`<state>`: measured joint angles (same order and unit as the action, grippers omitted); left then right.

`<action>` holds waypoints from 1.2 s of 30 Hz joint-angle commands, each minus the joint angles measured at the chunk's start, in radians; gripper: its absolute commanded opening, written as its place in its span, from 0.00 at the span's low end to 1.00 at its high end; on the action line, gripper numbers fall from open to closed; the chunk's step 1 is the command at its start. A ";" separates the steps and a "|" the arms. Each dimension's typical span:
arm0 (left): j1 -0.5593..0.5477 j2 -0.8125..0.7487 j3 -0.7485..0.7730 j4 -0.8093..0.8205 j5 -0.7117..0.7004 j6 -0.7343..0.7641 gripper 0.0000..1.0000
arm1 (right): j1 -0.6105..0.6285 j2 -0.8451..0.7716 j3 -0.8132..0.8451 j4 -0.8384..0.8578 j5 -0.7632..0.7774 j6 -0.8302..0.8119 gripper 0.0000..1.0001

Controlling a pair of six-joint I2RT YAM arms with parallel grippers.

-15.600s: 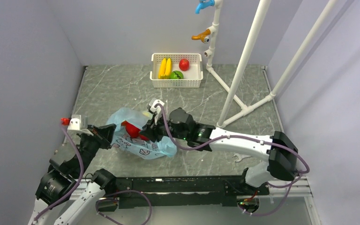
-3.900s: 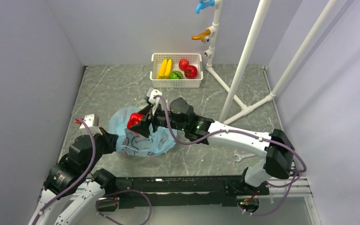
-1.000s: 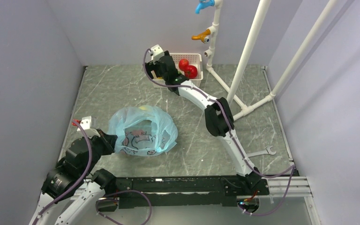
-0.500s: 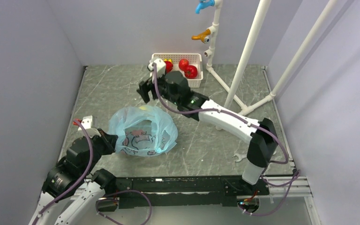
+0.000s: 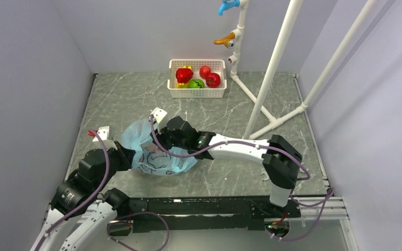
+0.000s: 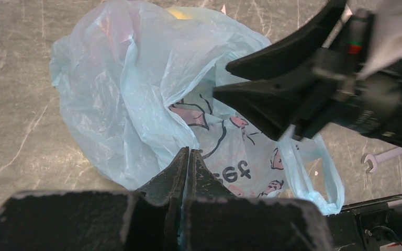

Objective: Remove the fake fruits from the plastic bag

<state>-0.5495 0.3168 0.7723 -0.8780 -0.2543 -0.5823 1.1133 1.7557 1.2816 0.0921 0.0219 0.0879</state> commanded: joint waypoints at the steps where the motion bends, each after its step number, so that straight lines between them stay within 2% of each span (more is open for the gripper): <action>1: -0.003 0.045 -0.003 0.044 0.035 0.028 0.00 | -0.012 0.108 0.007 0.098 0.159 -0.059 0.41; 4: -0.002 0.072 0.001 0.043 0.043 0.030 0.00 | -0.012 0.210 0.068 0.105 0.189 -0.094 0.37; 8: -0.002 0.095 0.002 0.047 0.048 0.030 0.00 | -0.012 0.330 0.137 0.147 0.261 -0.159 0.41; 11: -0.002 0.098 -0.004 0.070 0.051 0.040 0.00 | -0.013 0.388 0.162 0.199 0.319 -0.220 0.49; 15: -0.002 0.124 0.002 0.081 0.012 0.047 0.00 | -0.025 0.412 0.172 0.245 0.357 -0.265 0.55; 21: -0.002 0.162 0.003 0.095 -0.016 0.053 0.00 | -0.042 0.391 0.161 0.302 0.328 -0.303 0.65; 28: -0.002 0.149 0.019 0.075 -0.038 0.031 0.00 | -0.056 0.445 0.212 0.370 0.325 -0.355 0.87; 33: -0.003 0.122 0.031 0.058 -0.061 0.030 0.00 | -0.067 0.506 0.275 0.412 0.315 -0.427 0.95; 36: -0.003 0.140 0.030 0.060 -0.063 0.027 0.00 | -0.098 0.571 0.341 0.392 0.275 -0.437 0.96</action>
<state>-0.5495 0.4469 0.7731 -0.8295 -0.2932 -0.5510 1.0531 2.2551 1.5368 0.4297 0.3275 -0.2981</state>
